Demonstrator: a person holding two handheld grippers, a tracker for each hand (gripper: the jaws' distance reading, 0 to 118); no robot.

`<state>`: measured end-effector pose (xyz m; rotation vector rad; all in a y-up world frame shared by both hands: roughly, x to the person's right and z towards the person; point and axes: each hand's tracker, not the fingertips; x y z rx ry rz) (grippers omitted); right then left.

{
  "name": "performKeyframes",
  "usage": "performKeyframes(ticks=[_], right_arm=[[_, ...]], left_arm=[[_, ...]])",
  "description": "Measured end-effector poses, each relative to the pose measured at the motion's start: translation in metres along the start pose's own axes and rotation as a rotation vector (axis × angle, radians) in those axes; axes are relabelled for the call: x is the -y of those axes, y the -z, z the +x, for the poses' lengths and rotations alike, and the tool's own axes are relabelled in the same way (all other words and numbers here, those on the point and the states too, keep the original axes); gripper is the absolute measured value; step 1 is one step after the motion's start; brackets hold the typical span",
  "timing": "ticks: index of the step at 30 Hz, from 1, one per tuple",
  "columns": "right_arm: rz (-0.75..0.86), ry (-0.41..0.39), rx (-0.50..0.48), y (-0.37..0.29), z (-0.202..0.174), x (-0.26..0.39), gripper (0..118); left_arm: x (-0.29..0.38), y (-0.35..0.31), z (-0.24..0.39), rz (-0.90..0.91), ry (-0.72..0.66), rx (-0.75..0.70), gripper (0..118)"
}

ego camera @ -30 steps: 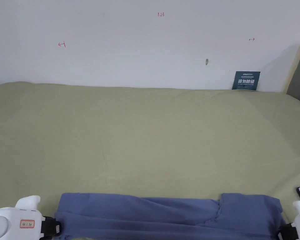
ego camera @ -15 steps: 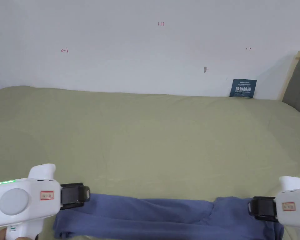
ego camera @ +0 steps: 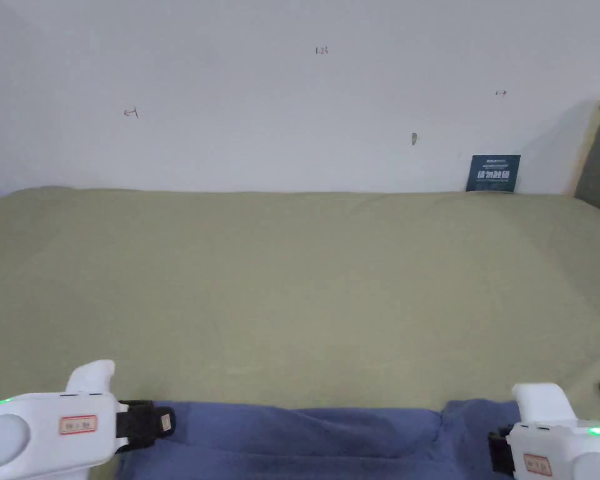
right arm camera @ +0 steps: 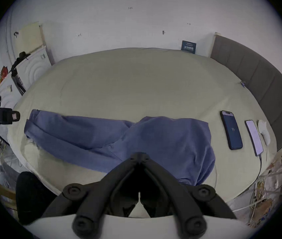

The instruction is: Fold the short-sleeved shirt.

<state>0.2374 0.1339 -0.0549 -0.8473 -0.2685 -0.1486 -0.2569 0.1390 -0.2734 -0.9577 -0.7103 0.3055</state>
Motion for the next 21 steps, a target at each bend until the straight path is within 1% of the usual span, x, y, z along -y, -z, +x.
performKeyframes(ticks=[1,2,3,4,5,6,7,10,13,14,16,17,19,20,21], right_arm=[[-0.002,-0.002,-0.002,0.000,0.001,0.001,0],[-0.003,-0.001,-0.003,0.000,0.002,0.001,0],[-0.001,0.001,-0.007,0.000,0.003,0.002,0],[0.002,-0.001,-0.010,-0.001,0.003,0.003,0],[0.001,0.000,-0.010,-0.001,0.003,0.004,0],[0.001,0.004,-0.017,-0.001,0.005,0.004,0],[0.002,0.011,-0.024,-0.002,0.006,0.004,0],[0.004,0.026,-0.033,-0.003,0.006,0.005,0],[-0.010,0.002,-0.027,-0.003,0.004,0.006,0],[-0.012,-0.006,-0.028,-0.004,0.004,0.006,0],[-0.014,-0.013,-0.029,-0.005,0.002,0.007,0],[-0.016,-0.011,-0.027,-0.005,0.002,0.007,0],[-0.020,-0.004,-0.027,-0.005,0.003,0.008,0],[-0.023,-0.001,-0.028,-0.004,0.003,0.008,0],[-0.026,-0.001,-0.029,-0.003,0.003,0.008,0]], left_arm=[[-0.001,-0.003,-0.015,-0.006,-0.026,0.065,0],[-0.005,-0.005,-0.033,-0.032,-0.070,0.163,0],[-0.006,-0.005,-0.048,-0.074,-0.112,0.258,3],[-0.006,-0.005,-0.062,-0.090,-0.136,0.300,33],[0.000,-0.002,-0.064,-0.089,-0.148,0.285,76],[0.001,0.002,-0.069,-0.097,-0.158,0.246,108],[0.003,0.006,-0.072,-0.102,-0.182,0.188,113],[0.014,0.021,-0.087,-0.080,-0.314,0.216,113],[0.026,0.046,-0.099,-0.154,-0.407,0.226,113],[0.032,0.052,-0.100,-0.155,-0.430,0.260,113],[0.034,0.052,-0.097,-0.049,-0.422,0.390,113],[0.031,0.052,-0.100,-0.060,-0.469,0.397,112],[0.032,0.057,-0.101,-0.090,-0.575,0.406,108],[0.032,0.055,-0.101,-0.067,-0.596,0.420,104],[0.021,0.075,-0.122,-0.062,-0.585,0.407,102]])
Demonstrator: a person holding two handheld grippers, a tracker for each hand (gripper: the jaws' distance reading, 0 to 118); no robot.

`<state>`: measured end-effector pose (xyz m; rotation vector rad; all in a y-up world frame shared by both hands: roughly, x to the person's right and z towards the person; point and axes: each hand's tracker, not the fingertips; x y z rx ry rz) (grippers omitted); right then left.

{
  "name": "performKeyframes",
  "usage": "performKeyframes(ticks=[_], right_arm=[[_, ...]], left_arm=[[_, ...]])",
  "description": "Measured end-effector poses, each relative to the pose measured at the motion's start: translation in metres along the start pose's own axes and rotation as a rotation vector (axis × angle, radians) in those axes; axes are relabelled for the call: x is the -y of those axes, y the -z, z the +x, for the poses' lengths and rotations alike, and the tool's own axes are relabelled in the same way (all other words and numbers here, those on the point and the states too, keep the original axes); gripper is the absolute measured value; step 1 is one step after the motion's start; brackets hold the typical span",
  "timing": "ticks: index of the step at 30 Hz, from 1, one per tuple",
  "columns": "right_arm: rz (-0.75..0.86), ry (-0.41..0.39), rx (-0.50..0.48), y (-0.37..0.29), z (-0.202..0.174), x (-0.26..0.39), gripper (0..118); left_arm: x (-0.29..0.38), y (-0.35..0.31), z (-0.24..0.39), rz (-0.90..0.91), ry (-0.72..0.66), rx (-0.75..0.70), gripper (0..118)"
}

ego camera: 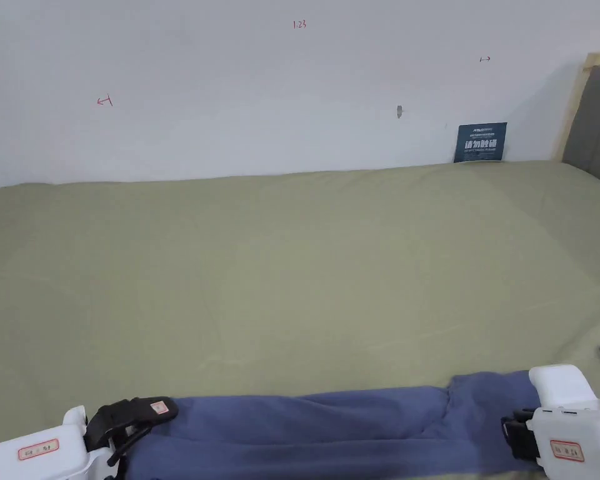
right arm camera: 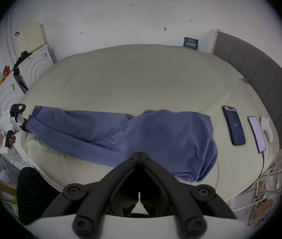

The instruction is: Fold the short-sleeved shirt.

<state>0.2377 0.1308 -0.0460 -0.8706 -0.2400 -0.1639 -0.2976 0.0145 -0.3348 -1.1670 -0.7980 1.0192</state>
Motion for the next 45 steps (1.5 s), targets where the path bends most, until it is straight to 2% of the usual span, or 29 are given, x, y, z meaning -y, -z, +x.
performKeyframes(ticks=[1,2,3,4,5,6,11,15,17,21,25,26,27,28,29,30,32,36,37,38,39,40,42,45], right_arm=[[-0.003,0.000,-0.001,0.000,0.000,0.000,0],[-0.005,-0.004,-0.002,0.000,0.000,0.001,0],[-0.006,-0.006,-0.004,0.000,0.000,0.001,0],[-0.005,-0.006,-0.005,-0.001,0.001,0.001,0],[-0.004,-0.006,-0.005,-0.001,0.001,0.002,0],[-0.003,-0.004,-0.008,-0.002,0.002,0.001,0],[0.017,0.008,-0.024,-0.004,0.006,-0.002,0],[0.033,0.033,-0.036,-0.003,0.011,-0.003,0],[0.042,0.052,-0.041,-0.004,0.015,-0.002,0],[0.053,0.066,-0.019,-0.004,0.024,0.000,0],[0.049,0.046,0.032,0.001,0.030,0.002,0],[0.045,0.048,0.034,0.002,0.031,0.003,0],[0.040,0.053,0.034,0.004,0.032,0.003,0],[0.036,0.062,0.030,0.005,0.033,0.003,0],[0.033,0.070,0.029,0.006,0.034,0.003,0],[0.033,0.073,0.027,0.006,0.035,0.004,0],[0.032,0.079,0.023,0.007,0.036,0.004,0],[0.025,0.099,0.012,0.008,0.040,0.006,0],[0.022,0.102,0.012,0.008,0.040,0.006,0],[0.018,0.106,0.016,0.009,0.041,0.006,0],[0.018,0.108,0.017,0.009,0.041,0.006,0],[0.020,0.110,0.016,0.009,0.041,0.006,0],[0.025,0.115,0.014,0.008,0.040,0.007,0],[0.031,0.122,0.009,0.007,0.040,0.008,0]], left_arm=[[-0.005,0.000,-0.003,-0.001,0.004,-0.009,99],[-0.009,-0.001,-0.002,0.000,0.012,-0.047,84],[-0.012,-0.002,0.000,0.008,0.056,-0.129,54],[0.003,0.008,0.013,0.010,0.097,-0.214,11],[0.006,0.010,0.020,0.009,0.156,-0.303,11],[0.005,0.009,0.024,0.029,0.201,-0.325,11],[0.030,0.015,0.090,0.075,0.358,-0.241,11],[0.081,0.046,0.160,-0.019,0.463,-0.117,11],[0.070,0.064,0.169,-0.063,0.529,-0.108,11],[0.101,0.126,0.189,-0.162,0.556,-0.082,11],[0.128,0.189,0.186,-0.256,0.542,-0.091,11],[0.134,0.204,0.184,-0.263,0.538,-0.108,16],[0.139,0.216,0.181,-0.282,0.545,-0.125,34],[0.141,0.224,0.178,-0.295,0.554,-0.153,76],[0.143,0.230,0.175,-0.277,0.547,-0.206,76],[0.145,0.233,0.172,-0.264,0.542,-0.230,84],[0.143,0.226,0.168,-0.223,0.514,-0.178,94],[0.133,0.209,0.164,-0.184,0.390,-0.030,88],[0.133,0.207,0.161,-0.174,0.393,-0.015,77],[0.133,0.208,0.158,-0.173,0.400,-0.020,61],[0.133,0.211,0.155,-0.175,0.399,-0.033,36],[0.135,0.217,0.155,-0.184,0.396,-0.058,6],[0.144,0.236,0.146,-0.225,0.426,-0.139,4],[0.159,0.275,0.123,-0.298,0.315,-0.163,1]])
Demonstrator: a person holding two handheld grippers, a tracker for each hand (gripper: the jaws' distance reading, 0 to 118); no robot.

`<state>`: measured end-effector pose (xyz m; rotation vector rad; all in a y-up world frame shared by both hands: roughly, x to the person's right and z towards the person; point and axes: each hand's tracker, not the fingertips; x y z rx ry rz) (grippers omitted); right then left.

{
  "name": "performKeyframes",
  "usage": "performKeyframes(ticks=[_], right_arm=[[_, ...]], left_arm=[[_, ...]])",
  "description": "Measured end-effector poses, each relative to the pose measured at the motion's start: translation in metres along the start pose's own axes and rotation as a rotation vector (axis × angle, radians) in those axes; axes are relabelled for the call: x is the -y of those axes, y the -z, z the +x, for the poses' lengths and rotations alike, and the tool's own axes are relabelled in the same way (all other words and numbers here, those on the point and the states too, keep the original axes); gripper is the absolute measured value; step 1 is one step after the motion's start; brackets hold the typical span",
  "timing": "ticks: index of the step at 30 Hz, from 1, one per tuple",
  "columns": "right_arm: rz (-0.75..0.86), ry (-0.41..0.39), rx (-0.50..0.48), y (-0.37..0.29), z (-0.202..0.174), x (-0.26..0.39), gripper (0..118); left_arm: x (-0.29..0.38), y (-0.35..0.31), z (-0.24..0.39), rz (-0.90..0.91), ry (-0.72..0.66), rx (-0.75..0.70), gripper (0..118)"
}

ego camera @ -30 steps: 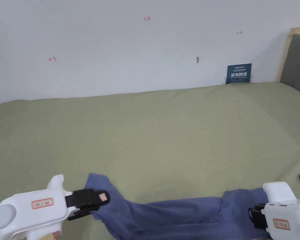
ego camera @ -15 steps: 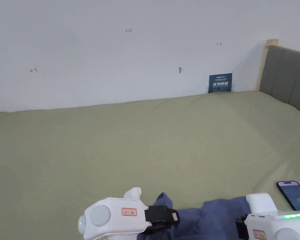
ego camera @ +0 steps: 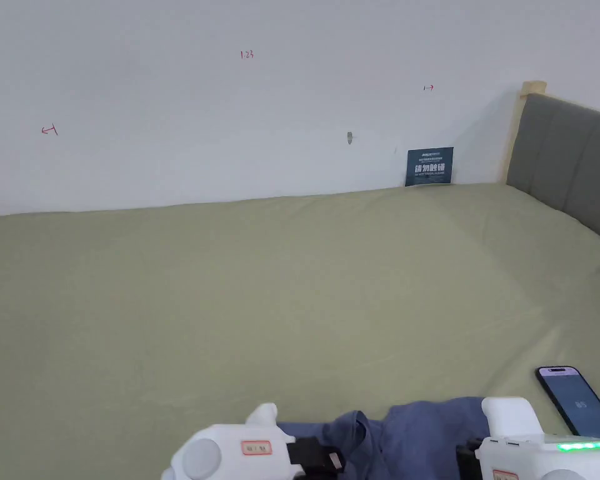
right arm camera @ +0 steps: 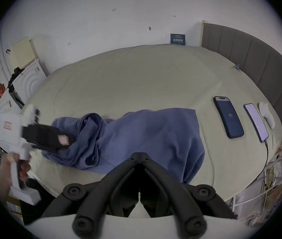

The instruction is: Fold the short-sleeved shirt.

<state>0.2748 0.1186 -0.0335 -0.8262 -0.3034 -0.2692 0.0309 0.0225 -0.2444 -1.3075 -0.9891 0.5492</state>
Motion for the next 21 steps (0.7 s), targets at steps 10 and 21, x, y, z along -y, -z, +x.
performKeyframes(ticks=[10,21], right_arm=[[-0.020,-0.005,-0.014,0.005,-0.002,0.002,0],[-0.031,-0.004,-0.035,0.008,-0.006,0.002,0]], left_arm=[[0.020,0.036,0.001,-0.015,-0.086,0.109,1],[-0.028,-0.151,-0.057,0.140,-0.018,0.044,0]])
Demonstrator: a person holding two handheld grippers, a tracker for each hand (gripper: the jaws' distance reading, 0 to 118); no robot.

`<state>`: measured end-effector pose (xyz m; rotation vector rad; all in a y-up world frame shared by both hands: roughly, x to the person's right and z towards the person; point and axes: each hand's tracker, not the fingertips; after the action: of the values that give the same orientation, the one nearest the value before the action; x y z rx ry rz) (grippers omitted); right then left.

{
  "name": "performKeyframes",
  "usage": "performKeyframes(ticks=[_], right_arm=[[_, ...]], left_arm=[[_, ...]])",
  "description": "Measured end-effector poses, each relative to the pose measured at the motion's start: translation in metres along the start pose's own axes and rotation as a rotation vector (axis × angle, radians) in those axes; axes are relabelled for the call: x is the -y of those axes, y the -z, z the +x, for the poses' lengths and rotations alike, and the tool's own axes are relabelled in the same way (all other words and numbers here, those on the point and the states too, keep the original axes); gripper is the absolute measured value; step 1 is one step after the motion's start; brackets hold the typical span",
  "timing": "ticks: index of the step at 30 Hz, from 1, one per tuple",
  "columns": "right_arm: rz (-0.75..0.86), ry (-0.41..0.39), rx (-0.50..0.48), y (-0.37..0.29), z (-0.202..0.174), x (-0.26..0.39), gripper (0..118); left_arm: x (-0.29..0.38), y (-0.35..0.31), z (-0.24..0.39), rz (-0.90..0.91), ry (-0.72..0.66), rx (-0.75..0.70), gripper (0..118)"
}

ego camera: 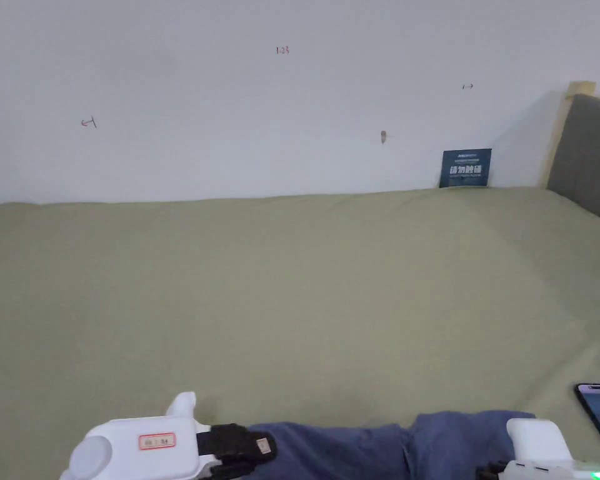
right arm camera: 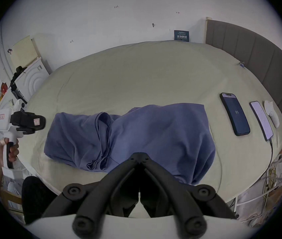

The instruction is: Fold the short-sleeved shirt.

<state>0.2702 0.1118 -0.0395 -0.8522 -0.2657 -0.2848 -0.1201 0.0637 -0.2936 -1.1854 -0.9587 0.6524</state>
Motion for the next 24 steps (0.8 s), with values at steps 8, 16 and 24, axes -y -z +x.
performKeyframes(ticks=[8,16,24], right_arm=[[0.001,0.010,-0.018,0.001,-0.004,0.001,0],[-0.004,0.026,-0.013,-0.002,0.001,0.005,0],[-0.022,0.029,-0.014,0.002,0.002,0.004,0]], left_arm=[[0.005,-0.020,-0.039,0.014,-0.068,0.035,86],[0.008,0.040,-0.047,0.002,-0.206,0.231,118],[0.003,0.061,-0.047,-0.087,-0.208,0.165,13]])
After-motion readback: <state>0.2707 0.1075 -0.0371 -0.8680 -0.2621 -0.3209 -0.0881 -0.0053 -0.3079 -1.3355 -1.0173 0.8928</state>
